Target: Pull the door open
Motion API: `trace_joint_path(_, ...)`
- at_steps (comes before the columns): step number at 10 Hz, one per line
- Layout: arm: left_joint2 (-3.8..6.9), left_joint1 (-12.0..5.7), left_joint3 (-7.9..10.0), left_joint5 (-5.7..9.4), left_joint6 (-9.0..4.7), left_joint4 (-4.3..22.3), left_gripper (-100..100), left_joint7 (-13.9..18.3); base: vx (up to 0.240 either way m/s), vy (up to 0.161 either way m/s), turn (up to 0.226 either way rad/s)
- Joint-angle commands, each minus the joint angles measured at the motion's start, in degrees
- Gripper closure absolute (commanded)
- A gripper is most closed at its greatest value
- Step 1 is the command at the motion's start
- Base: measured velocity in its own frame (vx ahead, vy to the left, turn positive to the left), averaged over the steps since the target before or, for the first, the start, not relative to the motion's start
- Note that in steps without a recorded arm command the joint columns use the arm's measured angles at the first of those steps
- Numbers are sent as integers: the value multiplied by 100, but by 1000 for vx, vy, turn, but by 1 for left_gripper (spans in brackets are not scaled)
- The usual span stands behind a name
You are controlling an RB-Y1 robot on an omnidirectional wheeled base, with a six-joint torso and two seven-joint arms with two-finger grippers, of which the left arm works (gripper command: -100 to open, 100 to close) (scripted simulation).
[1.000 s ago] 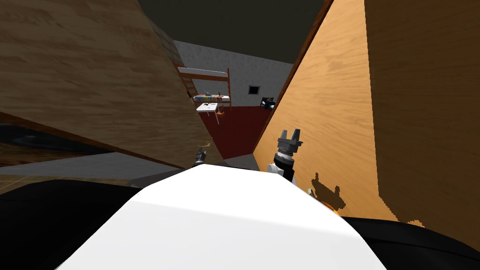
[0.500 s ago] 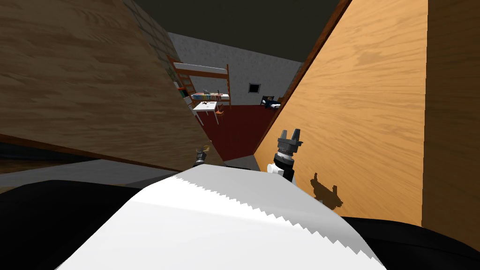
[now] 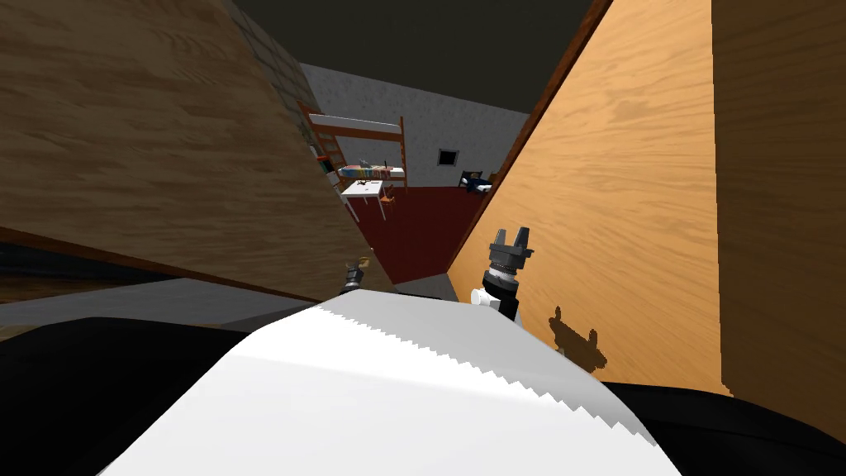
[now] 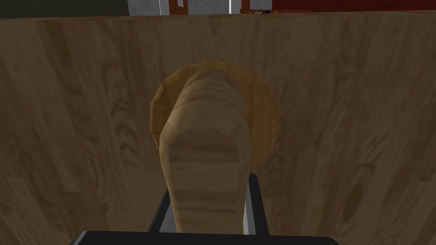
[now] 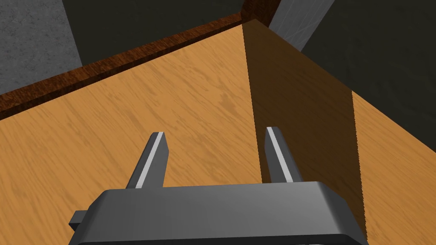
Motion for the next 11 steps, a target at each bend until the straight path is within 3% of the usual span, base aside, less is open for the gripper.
trace_joint_path(1, 66, 52, -64, -34, -86, 18, 100, 89, -117, 32, -122)
trace_joint_path(10, 512, 400, -498, -266, -671, 143, 100, 689, -219, 29, -158)
trace_joint_path(11, 485, 349, -461, -246, -620, 161, 100, 638, -103, 15, -29)
